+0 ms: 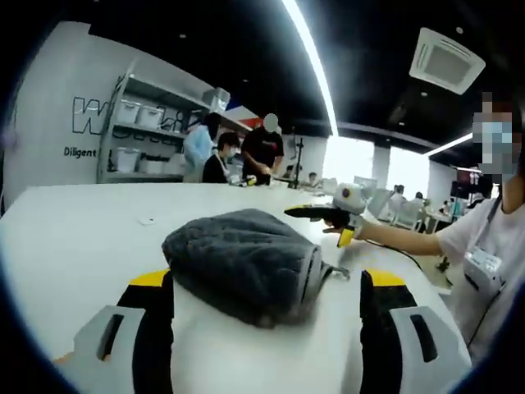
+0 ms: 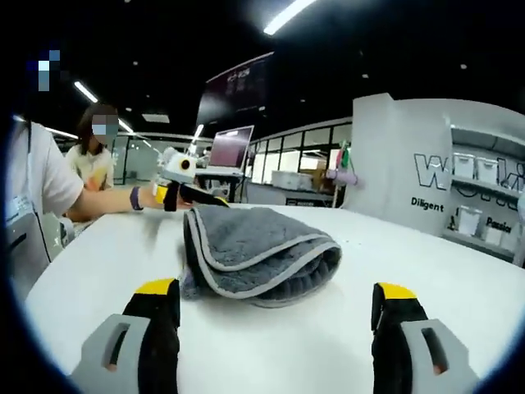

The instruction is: Fold the towel on the table until its edges align and the towel forms a compact rectangular stack.

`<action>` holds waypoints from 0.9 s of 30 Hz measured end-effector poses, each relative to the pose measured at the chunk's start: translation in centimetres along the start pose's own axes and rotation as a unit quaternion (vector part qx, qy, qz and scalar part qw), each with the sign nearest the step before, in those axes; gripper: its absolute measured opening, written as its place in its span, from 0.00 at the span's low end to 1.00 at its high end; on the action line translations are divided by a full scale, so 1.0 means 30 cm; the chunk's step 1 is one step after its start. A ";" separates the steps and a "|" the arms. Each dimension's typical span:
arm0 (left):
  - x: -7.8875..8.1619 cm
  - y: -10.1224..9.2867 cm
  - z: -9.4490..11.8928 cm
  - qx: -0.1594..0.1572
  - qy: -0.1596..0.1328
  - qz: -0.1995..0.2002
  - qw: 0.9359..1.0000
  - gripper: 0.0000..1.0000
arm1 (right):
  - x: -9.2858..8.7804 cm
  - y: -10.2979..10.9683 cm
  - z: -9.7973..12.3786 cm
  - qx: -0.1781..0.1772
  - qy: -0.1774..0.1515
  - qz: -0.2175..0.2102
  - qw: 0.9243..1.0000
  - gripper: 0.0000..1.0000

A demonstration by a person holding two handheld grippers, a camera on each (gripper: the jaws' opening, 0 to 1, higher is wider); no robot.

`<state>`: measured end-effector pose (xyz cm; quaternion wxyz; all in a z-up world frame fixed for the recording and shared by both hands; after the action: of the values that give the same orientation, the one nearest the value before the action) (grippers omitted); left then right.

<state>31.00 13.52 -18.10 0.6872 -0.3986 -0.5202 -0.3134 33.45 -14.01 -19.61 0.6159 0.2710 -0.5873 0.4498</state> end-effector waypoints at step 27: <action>-0.002 0.039 0.046 0.023 0.024 -0.037 0.999 0.99 | -0.026 -0.021 0.020 0.003 -0.005 -0.021 1.000 0.99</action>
<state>31.33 15.29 -18.21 0.6963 -0.3556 -0.5251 -0.3362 33.80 -14.99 -20.14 0.6215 0.2871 -0.5833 0.4371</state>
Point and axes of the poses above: the point that each gripper's makers call its tool centre point, and the gripper's own axes: z roughly backward along the fingers, y roughly to its left, x roughly out of its top, the point moved 4 cm from there along z, roughly backward along the fingers, and after that the axes turned 4 degrees about z, right-handed, at the moved point
